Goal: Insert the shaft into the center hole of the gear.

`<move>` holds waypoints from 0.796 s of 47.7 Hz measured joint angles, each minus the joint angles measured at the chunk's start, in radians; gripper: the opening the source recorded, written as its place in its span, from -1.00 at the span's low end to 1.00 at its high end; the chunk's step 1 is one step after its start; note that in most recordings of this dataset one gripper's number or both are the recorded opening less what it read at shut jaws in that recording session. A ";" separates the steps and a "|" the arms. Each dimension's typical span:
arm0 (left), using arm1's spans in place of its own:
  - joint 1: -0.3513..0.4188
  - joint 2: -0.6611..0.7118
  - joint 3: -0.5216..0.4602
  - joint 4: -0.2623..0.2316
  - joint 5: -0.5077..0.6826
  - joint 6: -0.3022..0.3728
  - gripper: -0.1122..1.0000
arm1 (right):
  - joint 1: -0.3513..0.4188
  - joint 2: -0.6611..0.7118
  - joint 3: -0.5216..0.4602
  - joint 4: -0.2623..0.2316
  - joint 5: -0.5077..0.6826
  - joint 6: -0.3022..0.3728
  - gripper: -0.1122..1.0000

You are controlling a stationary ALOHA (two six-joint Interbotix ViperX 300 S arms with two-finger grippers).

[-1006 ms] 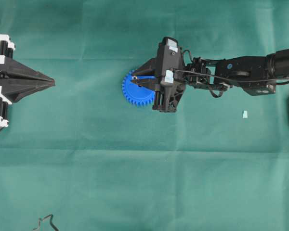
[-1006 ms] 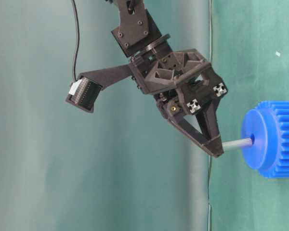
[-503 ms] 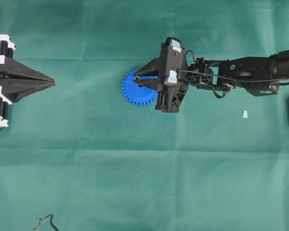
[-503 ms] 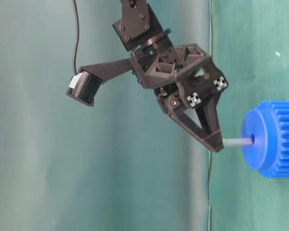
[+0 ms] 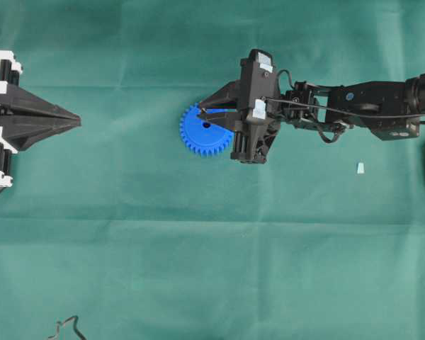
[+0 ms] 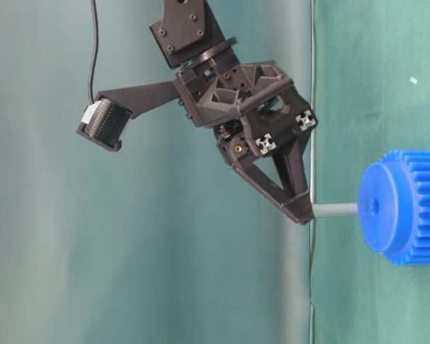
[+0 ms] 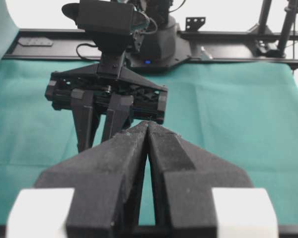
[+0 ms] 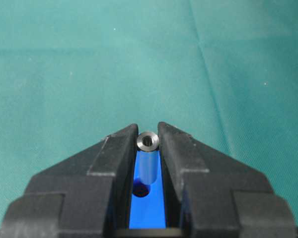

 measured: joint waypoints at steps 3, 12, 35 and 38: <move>0.002 0.000 0.000 0.000 0.000 0.000 -0.80 | 0.002 0.000 0.000 0.002 0.000 0.000 -0.50; 0.002 0.000 0.002 0.000 0.000 0.000 -0.80 | 0.006 0.000 0.000 0.000 0.000 -0.003 -0.50; 0.002 0.000 0.002 0.000 0.000 0.000 -0.80 | 0.006 0.066 0.000 0.003 -0.023 0.000 -0.50; 0.000 0.000 0.002 0.000 0.000 0.000 -0.80 | 0.006 0.067 -0.002 0.003 -0.025 0.002 -0.50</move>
